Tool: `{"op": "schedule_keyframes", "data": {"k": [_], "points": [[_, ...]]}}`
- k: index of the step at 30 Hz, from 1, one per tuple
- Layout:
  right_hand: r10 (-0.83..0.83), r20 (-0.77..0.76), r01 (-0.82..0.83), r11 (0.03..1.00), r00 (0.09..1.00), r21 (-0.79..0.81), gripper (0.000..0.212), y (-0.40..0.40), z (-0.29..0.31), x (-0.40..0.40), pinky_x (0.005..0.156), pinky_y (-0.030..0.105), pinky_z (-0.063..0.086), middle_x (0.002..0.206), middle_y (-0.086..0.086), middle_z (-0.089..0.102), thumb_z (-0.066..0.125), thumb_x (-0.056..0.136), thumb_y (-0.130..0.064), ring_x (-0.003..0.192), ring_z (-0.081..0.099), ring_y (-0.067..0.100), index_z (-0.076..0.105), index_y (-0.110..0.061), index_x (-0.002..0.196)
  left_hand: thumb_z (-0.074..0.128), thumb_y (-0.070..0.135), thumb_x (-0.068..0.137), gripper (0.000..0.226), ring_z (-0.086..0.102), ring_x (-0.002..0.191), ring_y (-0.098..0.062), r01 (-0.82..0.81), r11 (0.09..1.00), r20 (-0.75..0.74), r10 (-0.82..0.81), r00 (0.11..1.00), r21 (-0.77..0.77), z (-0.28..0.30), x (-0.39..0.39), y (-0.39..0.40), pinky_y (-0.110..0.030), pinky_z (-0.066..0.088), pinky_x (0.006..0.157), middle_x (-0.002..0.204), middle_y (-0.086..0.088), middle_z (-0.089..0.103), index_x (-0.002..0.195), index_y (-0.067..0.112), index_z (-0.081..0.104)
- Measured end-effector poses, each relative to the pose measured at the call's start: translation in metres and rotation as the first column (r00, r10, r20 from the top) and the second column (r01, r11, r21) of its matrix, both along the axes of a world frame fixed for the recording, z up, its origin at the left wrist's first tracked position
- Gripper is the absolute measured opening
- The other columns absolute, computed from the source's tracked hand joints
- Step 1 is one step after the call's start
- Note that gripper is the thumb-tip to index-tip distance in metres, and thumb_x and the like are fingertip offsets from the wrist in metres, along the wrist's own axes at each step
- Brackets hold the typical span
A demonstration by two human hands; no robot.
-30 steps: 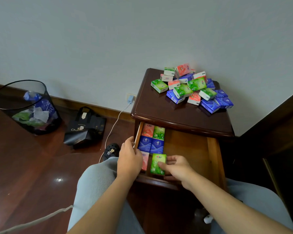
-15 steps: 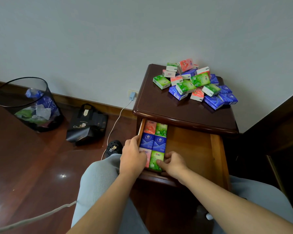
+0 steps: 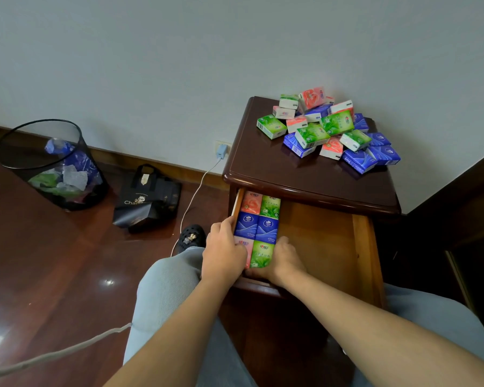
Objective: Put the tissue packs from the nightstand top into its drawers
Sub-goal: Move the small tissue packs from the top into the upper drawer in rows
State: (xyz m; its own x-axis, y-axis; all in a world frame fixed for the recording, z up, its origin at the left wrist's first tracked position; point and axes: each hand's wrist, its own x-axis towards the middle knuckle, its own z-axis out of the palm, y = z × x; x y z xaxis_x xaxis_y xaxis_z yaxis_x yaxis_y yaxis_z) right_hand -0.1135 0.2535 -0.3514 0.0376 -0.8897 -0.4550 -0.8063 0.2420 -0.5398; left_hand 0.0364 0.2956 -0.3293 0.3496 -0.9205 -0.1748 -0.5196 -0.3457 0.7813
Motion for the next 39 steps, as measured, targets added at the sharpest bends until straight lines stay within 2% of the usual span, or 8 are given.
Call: {"op": "schedule_keyframes", "data": {"k": [3,9,13,17,21,26,33,39], "points": [[0.001,-0.004,-0.001,1.000,1.000,0.020,0.099,0.000,0.001,0.000,0.072,0.030,0.049,0.116,-0.003,0.064,0.101,0.043,-0.056,0.099,0.065,0.017,0.043,-0.023,0.116,0.058,0.012,0.090,0.067,0.046,0.130,-0.015,0.017,1.000,0.034,-0.017,0.999,-0.003,0.002,-0.002,0.002,-0.034,0.049,0.095,0.145,0.001,0.044,0.153,0.024,0.037],[0.132,-0.201,-0.115,0.989,0.971,0.093,0.094,-0.010,0.019,-0.006,0.054,0.026,0.037,0.102,-0.009,0.057,0.081,0.047,-0.085,0.080,0.055,0.013,0.040,-0.029,0.110,0.060,0.015,0.091,0.065,0.041,0.132,-0.024,0.071,0.997,0.192,-0.066,0.979,-0.019,0.013,-0.010,0.007,-0.043,0.042,0.110,0.147,-0.004,0.039,0.153,0.022,0.038],[0.111,-0.352,-0.180,0.969,0.929,-0.170,0.055,-0.034,0.047,-0.023,0.063,0.031,0.045,0.102,-0.010,0.064,0.057,0.083,-0.082,0.092,0.065,0.019,0.055,-0.030,0.102,0.060,0.012,0.087,0.058,0.044,0.125,-0.027,0.074,0.993,0.331,-0.040,0.943,-0.090,0.029,-0.012,-0.008,-0.043,0.040,0.105,0.141,-0.004,0.045,0.143,0.024,0.049],[0.021,-0.155,-0.091,0.883,0.988,-0.460,0.020,-0.076,0.086,-0.060,0.071,0.033,0.051,0.101,-0.013,0.063,0.057,0.098,-0.054,0.094,0.064,0.015,0.059,-0.035,0.103,0.059,0.007,0.086,0.055,0.047,0.122,-0.029,0.132,0.977,0.351,-0.066,0.934,-0.168,0.054,-0.020,-0.047,-0.044,0.041,0.104,0.137,-0.006,0.048,0.139,0.021,0.053],[-0.076,0.048,0.090,0.802,0.996,-0.590,0.036,-0.117,0.104,-0.099,0.092,0.037,0.055,0.121,-0.002,0.052,0.067,0.097,-0.040,0.108,0.059,0.016,0.055,-0.022,0.126,0.057,0.006,0.089,0.052,0.048,0.123,-0.027,0.220,0.948,0.317,-0.141,0.938,-0.229,0.076,-0.041,-0.094,-0.045,0.046,0.104,0.138,-0.007,0.047,0.139,0.018,0.052],[-0.226,-0.099,0.100,0.726,0.969,-0.681,0.056,-0.169,0.112,-0.132,0.109,0.041,0.038,0.139,0.011,0.053,0.072,0.092,-0.039,0.129,0.048,0.032,0.053,-0.013,0.138,0.060,0.016,0.093,0.048,0.048,0.118,-0.026,0.284,0.925,0.399,-0.168,0.901,-0.251,0.091,-0.069,-0.150,-0.043,0.051,0.094,0.140,-0.007,0.046,0.140,0.018,0.050],[-0.297,-0.090,0.178,0.760,0.951,-0.626,0.082,-0.236,0.117,-0.140,0.110,0.049,0.039,0.147,0.006,0.052,0.073,0.081,-0.065,0.136,0.041,0.037,0.046,-0.022,0.145,0.060,0.031,0.097,0.059,0.039,0.136,-0.033,0.329,0.921,0.557,-0.165,0.814,-0.207,0.099,-0.087,-0.218,-0.047,0.047,0.103,0.153,-0.009,0.038,0.151,0.019,0.040],[-0.305,-0.101,0.199,0.804,0.947,-0.561,0.078,-0.262,0.106,-0.137,0.109,0.050,0.034,0.146,0.003,0.053,0.069,0.084,-0.067,0.137,0.035,0.035,0.043,-0.026,0.145,0.062,0.043,0.096,0.065,0.044,0.128,-0.033,0.318,0.931,0.598,-0.155,0.786,-0.177,0.097,-0.096,-0.256,-0.046,0.044,0.103,0.145,-0.011,0.041,0.152,0.019,0.038]]}}
